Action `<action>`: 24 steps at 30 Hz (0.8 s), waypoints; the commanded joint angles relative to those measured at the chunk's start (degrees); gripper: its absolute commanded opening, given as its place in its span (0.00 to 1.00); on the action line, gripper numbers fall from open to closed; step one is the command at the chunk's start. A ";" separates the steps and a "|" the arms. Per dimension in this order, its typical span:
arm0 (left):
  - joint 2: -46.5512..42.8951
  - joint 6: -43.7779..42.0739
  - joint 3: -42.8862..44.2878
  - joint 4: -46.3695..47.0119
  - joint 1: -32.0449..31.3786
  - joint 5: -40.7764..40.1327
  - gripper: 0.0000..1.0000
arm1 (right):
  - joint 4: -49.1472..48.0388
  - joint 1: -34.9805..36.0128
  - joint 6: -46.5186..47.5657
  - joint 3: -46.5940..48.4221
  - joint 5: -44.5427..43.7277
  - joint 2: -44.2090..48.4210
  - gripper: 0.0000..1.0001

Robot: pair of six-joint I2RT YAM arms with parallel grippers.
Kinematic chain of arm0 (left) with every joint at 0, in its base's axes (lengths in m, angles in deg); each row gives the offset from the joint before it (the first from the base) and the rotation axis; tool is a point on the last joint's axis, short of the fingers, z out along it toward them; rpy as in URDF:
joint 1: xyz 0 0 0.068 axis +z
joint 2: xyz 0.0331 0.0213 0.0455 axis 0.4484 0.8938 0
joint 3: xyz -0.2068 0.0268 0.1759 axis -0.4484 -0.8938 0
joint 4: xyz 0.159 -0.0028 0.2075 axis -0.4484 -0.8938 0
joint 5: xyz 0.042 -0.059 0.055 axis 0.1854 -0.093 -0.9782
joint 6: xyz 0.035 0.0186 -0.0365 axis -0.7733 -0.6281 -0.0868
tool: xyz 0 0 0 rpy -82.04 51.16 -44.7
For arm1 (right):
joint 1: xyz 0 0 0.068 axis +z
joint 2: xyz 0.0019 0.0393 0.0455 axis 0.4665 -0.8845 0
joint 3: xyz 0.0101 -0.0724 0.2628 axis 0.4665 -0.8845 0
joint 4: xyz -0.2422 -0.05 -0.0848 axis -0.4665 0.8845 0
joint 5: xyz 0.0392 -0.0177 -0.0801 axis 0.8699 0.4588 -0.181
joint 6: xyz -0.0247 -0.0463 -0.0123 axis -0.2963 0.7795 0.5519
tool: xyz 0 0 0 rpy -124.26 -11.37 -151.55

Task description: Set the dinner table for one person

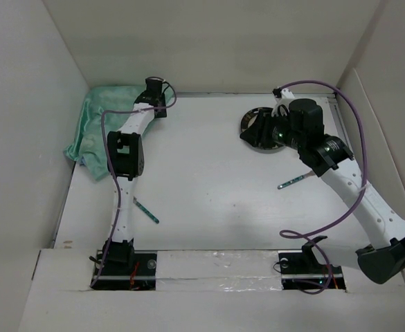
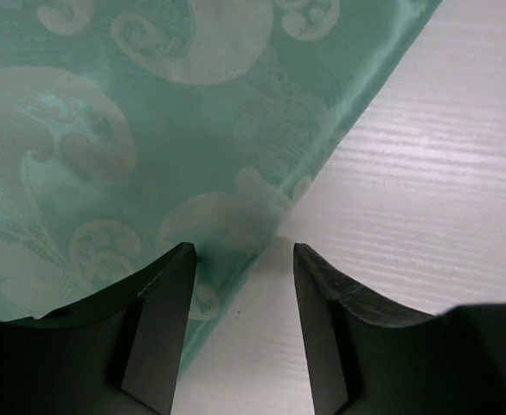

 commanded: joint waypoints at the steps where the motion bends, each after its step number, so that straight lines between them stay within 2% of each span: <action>1: 0.03 -2.37 -2.40 -0.45 -0.01 1.64 0.47 | -0.34 0.53 1.31 3.95 -0.47 -0.83 0.44; 3: 0.29 -2.63 -4.16 -0.81 -0.01 1.55 0.42 | -0.42 0.53 1.40 4.22 -0.20 -0.93 0.44; 4: 0.29 -2.72 -4.60 -0.90 -0.01 1.46 0.29 | -0.69 0.53 1.40 4.22 -0.12 -1.10 0.44; 6: 0.12 -2.72 -5.48 -1.08 -0.01 1.55 0.16 | -0.69 0.53 1.49 4.13 -0.03 -1.19 0.44; 7: -0.14 -2.72 -5.66 -1.25 -0.01 2.16 0.02 | -1.12 0.53 1.40 3.69 0.15 -1.19 0.44; 8: -1.02 -2.81 -6.35 -1.43 -0.01 2.69 0.00 | -1.48 0.53 1.49 3.43 0.58 -1.19 0.44; 10: -2.86 -2.63 -7.67 -0.91 -1.23 4.79 0.00 | -2.62 0.53 1.32 2.47 0.94 -1.36 0.44; 12: -7.25 -4.30 -12.93 0.59 -3.08 6.64 0.00 | -3.41 0.53 1.40 1.76 1.73 -2.15 0.44; 13: -8.74 -4.91 -14.78 1.81 -5.70 7.08 0.00 | -4.63 0.53 1.23 1.58 1.73 -2.50 0.44; 15: -16.10 -9.63 -24.59 4.88 -10.70 7.88 0.00 | -5.95 0.53 0.44 0.27 1.03 -3.64 0.44; 16: -16.14 -9.66 -24.64 5.77 -10.73 7.44 0.00 | -6.40 0.53 0.17 0.26 1.03 -4.00 0.44; 20: -25.78 -13.35 -38.23 8.68 -19.94 5.69 0.00 | -7.81 -0.09 -1.32 -1.58 -1.77 -5.58 0.45; 22: -27.73 -13.62 -40.89 8.07 -21.71 6.37 0.00 | -7.72 -0.70 -2.28 -2.81 -2.83 -6.63 0.48; 24: -31.77 -14.32 -45.81 8.41 -23.99 6.74 0.07 | -8.51 -1.22 -2.81 -5.34 -4.67 -7.43 0.53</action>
